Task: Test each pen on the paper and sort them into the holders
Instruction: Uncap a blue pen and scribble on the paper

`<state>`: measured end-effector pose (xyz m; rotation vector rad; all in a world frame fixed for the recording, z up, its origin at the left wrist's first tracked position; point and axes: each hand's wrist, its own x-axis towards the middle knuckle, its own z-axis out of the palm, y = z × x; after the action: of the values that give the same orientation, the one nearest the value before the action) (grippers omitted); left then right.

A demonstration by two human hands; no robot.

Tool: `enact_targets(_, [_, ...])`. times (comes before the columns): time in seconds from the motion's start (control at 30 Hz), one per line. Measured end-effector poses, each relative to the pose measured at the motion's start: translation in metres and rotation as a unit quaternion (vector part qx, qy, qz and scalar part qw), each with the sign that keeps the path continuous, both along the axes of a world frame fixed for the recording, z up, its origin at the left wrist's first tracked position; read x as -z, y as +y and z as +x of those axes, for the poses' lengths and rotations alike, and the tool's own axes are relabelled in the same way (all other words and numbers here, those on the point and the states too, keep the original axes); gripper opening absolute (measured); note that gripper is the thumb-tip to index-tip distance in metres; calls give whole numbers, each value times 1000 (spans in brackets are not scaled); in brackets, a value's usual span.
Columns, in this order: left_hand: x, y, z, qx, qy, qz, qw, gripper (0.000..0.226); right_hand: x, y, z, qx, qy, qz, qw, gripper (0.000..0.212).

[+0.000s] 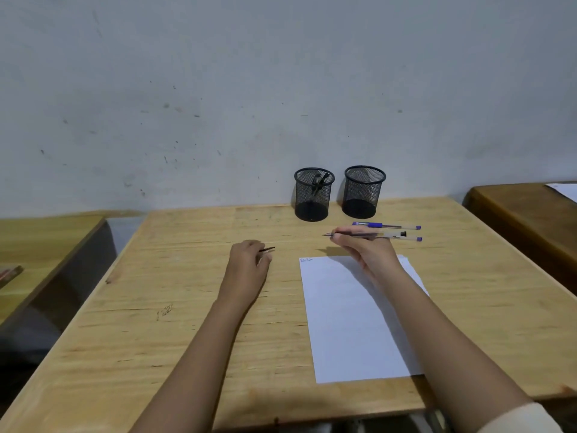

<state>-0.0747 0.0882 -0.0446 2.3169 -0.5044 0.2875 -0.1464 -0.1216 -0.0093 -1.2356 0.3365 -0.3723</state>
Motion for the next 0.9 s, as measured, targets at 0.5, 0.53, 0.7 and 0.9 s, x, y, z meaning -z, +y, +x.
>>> enact_targets(0.5, [4,-23,-29,179,39,207,961,59,15,30,30,32,17,-103,994,23])
enact_targets(0.53, [5,-23,-29,179,39,214,959,59,18,29,31,29,19,-110,993,25])
enact_targets(0.7, [9,-24,-26,177,46,244,952,59,23,28,39,62,57,-170,982,38])
enact_targets(0.9, [10,-25,-25,178,50,255,949,59,28,28,45,47,57,-233,970,37])
